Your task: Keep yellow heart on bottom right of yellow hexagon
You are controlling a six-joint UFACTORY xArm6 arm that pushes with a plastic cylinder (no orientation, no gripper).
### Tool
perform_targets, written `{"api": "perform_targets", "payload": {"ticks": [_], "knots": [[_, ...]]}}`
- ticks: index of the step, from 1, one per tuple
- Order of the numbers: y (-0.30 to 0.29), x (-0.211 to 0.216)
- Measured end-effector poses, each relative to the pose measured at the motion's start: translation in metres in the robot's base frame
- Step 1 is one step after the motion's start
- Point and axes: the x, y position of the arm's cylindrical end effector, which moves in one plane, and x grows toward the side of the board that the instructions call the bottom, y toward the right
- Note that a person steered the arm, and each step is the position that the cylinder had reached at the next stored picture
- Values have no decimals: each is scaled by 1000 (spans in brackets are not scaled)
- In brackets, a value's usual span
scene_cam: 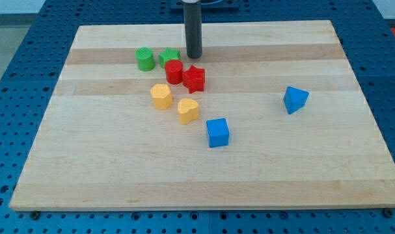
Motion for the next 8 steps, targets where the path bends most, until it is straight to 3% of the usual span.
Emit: {"api": "perform_targets", "payload": {"ticks": [2,5,8], "knots": [[-15,15],[-82,15],[-83,28]]}}
